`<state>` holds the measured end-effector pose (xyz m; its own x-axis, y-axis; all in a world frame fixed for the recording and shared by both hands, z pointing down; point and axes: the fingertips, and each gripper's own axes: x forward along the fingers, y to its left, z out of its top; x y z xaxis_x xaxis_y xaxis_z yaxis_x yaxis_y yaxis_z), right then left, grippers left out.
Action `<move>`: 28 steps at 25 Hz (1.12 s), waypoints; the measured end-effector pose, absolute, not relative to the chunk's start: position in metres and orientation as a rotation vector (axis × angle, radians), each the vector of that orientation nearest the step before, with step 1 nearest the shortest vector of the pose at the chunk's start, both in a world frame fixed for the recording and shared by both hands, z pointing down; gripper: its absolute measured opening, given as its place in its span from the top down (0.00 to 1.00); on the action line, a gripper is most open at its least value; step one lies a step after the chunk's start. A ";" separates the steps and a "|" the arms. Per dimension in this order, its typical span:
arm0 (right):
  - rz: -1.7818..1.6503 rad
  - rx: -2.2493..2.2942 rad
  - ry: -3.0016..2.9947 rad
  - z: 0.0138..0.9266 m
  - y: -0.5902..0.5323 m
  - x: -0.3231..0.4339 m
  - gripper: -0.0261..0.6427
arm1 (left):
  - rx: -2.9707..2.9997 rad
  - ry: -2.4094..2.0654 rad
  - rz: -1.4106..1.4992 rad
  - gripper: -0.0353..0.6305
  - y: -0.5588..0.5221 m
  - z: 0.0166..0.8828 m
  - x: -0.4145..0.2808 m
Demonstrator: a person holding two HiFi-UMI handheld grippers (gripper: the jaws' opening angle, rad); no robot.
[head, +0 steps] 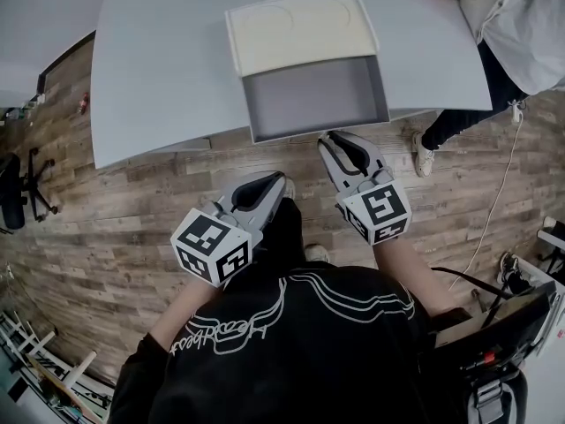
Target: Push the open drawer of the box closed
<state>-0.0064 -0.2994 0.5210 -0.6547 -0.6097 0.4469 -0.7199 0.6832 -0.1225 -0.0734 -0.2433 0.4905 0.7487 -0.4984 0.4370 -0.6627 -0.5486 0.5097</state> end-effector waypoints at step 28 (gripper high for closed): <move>0.411 1.075 -2.470 0.512 -0.351 -0.017 0.86 | 2.244 -0.861 0.268 0.94 -0.271 0.494 -0.095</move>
